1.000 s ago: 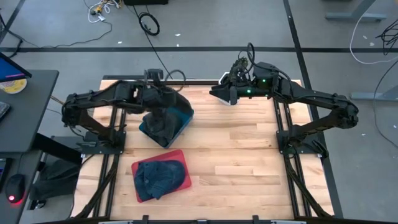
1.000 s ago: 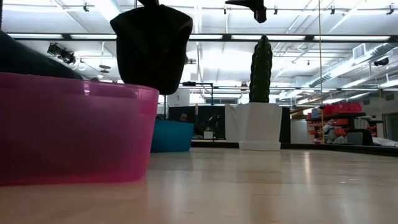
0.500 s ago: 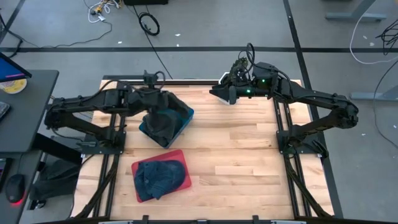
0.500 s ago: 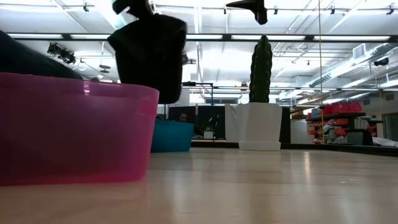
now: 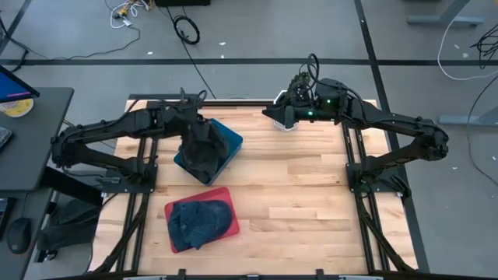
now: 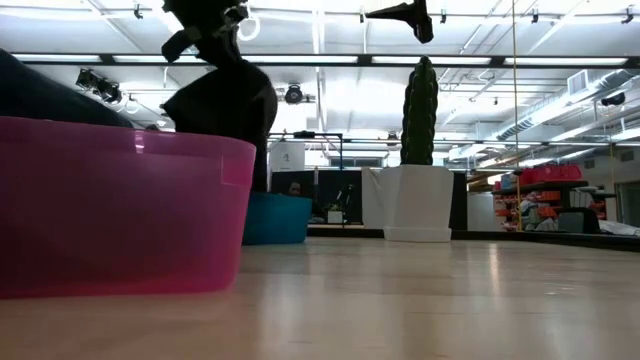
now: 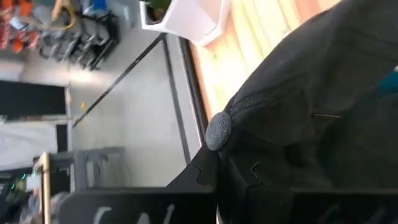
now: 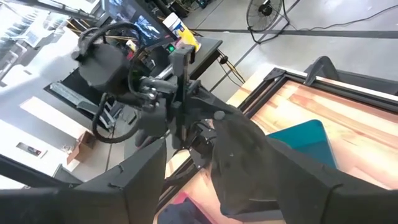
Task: Pick & Place hat
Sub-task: Put the black cap into the blue bin
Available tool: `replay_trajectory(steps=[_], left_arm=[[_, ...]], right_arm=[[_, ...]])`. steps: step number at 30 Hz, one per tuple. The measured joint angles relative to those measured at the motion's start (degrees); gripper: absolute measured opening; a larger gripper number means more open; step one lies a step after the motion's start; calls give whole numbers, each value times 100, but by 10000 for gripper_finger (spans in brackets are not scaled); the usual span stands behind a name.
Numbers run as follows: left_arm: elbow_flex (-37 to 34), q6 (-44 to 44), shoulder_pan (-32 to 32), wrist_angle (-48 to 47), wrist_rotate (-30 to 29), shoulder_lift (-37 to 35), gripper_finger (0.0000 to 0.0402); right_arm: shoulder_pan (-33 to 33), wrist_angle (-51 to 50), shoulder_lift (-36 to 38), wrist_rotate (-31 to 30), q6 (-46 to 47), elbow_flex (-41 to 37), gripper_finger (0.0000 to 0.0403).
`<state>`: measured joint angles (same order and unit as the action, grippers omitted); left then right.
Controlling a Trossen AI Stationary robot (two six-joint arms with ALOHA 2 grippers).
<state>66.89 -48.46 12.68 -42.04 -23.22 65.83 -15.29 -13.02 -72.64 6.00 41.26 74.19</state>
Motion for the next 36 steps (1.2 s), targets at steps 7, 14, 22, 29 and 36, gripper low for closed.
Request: replay_trajectory(steps=[7,14,22,29,36], left_arm=[[5,-903,506,44,781,165,4],[7,-1246,653,40,1298,458,4],[10,-1657,641,264,1298,798,4],[7,-1876,861,84,1238,886,4],[9,-2283,1114,-132,1210,884,3]], right_arm=[[0,-10,0,-168,-7,0,267],[-2,-45,-2,-266,-20,0,267],[-2,-74,-2,-362,-45,0,267],[0,-120,-2,-364,-79,0,267],[0,-131,-4,-363,-120,0,267]])
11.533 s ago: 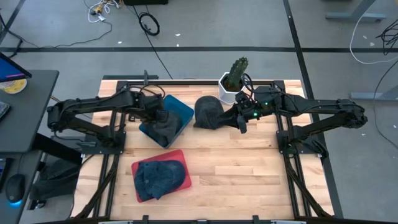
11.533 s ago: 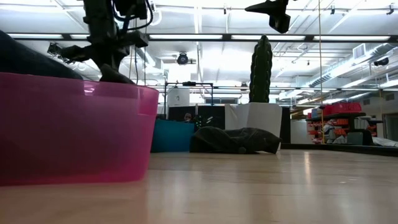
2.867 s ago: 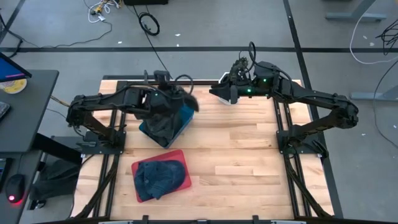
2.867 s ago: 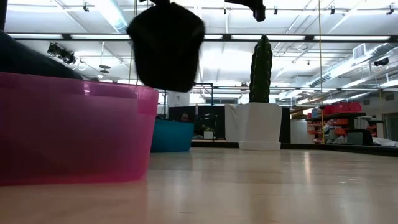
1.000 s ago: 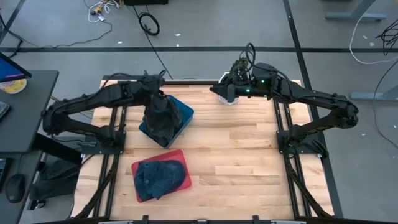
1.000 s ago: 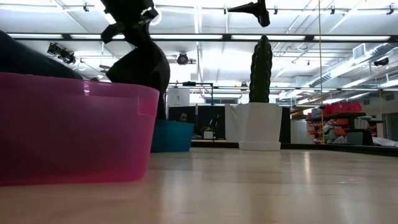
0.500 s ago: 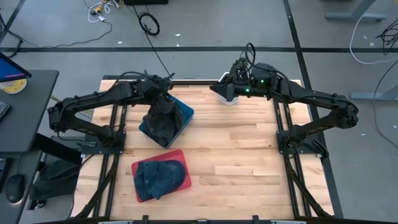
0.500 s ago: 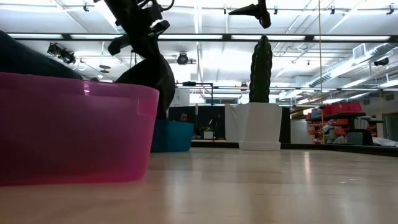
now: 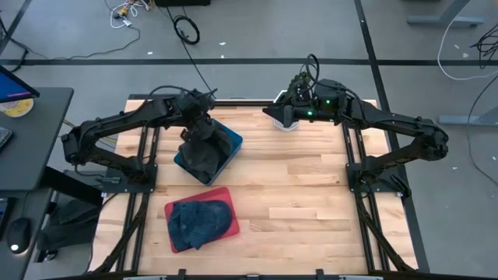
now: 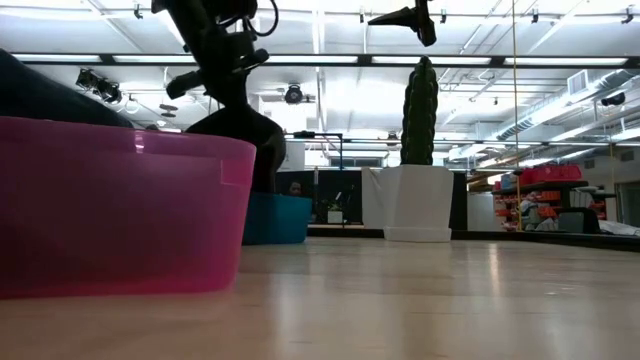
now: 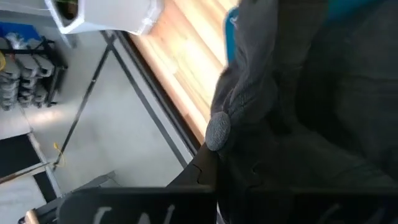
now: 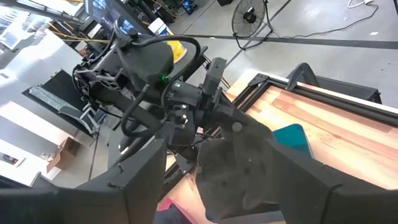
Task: Pick & Place hat
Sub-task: Put the black cap into the blue bin
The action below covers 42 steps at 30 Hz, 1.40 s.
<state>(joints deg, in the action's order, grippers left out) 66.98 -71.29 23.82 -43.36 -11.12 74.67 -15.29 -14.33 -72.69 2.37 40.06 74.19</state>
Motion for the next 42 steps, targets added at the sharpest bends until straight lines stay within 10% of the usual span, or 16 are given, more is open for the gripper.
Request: replay_trajectory(steps=[42], left_arm=[[-1463,384,-1478,-810,-960,-732,5]], right_arm=[[2,-81,0,0,-179,0,267]])
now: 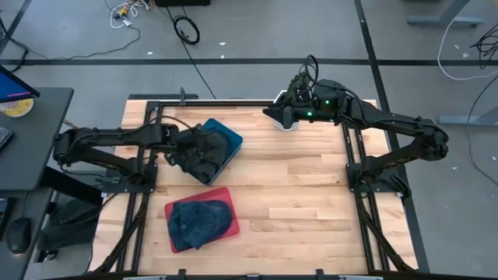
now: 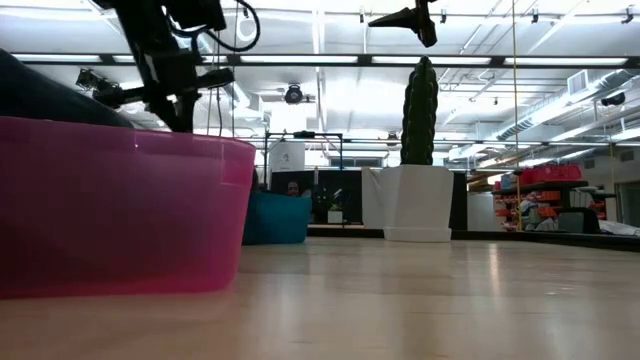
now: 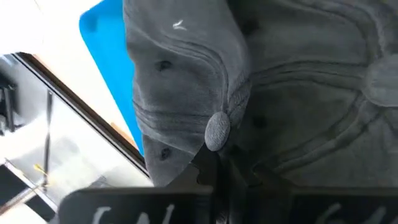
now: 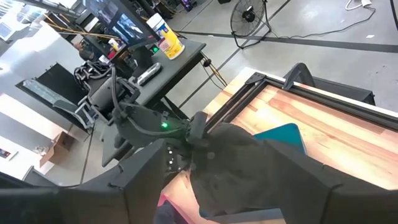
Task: Pick & Place hat
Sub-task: Put the black cap into the blue bin
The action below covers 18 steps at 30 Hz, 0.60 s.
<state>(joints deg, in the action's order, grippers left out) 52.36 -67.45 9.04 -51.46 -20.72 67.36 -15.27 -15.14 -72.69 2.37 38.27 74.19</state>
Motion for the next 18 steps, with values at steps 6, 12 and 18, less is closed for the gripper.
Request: replay_trajectory(steps=[6,12,18], left_arm=[[-141,397,-2,15,127,3,5],[-311,731,-2,185,397,13,9],[-646,803,-2,221,442,13,8]], right_arm=[[-1,0,0,0,-16,0,267],[-2,0,0,0,-33,0,267],[-2,0,0,0,-33,0,267]])
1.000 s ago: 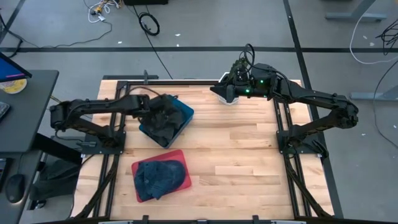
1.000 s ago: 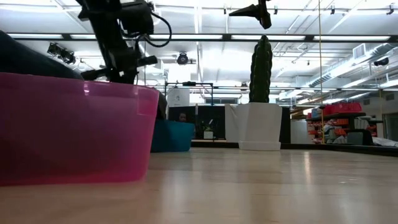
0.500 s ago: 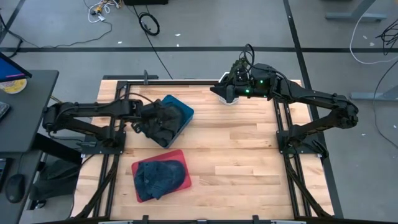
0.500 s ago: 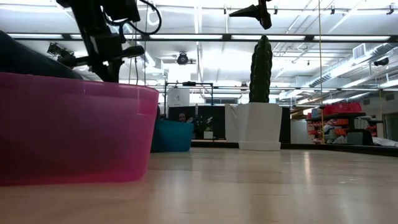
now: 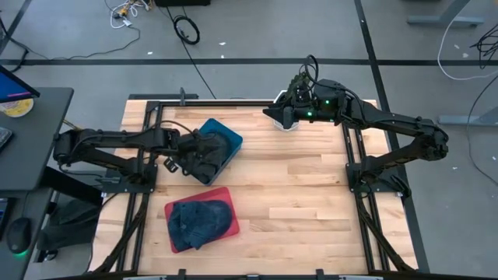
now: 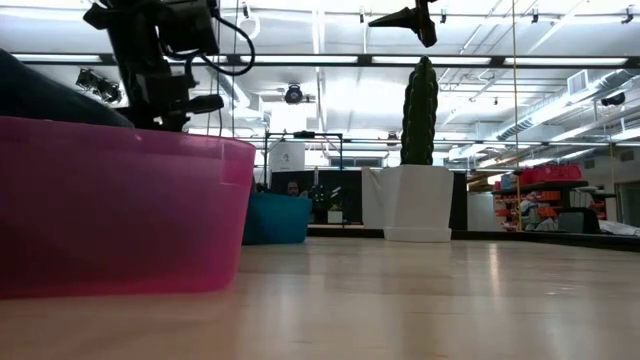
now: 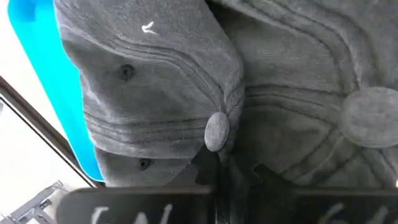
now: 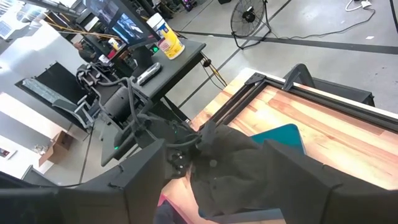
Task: Pick & Place hat
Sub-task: Put the black cap into the blue bin, then return to Home Position
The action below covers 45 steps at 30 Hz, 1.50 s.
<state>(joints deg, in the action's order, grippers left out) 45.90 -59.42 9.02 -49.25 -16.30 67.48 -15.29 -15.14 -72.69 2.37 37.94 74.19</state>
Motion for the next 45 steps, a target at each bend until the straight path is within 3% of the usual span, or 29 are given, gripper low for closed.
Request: replay_trajectory(steps=[7,14,26,34,45], left_arm=[[-9,338,0,126,-82,0,32],[525,742,0,127,-166,0,71],[812,787,33,-788,-143,0,209],[886,1579,-57,-1127,-1112,-11,291],[2166,3151,-592,-1288,-1368,-11,307]], right_arm=[[0,-23,0,-23,-49,0,267],[-4,-320,0,-54,-142,0,267],[-4,-498,0,-59,-316,0,267],[-4,-646,0,-41,-506,0,267],[-181,-1179,24,7,-928,0,267]])
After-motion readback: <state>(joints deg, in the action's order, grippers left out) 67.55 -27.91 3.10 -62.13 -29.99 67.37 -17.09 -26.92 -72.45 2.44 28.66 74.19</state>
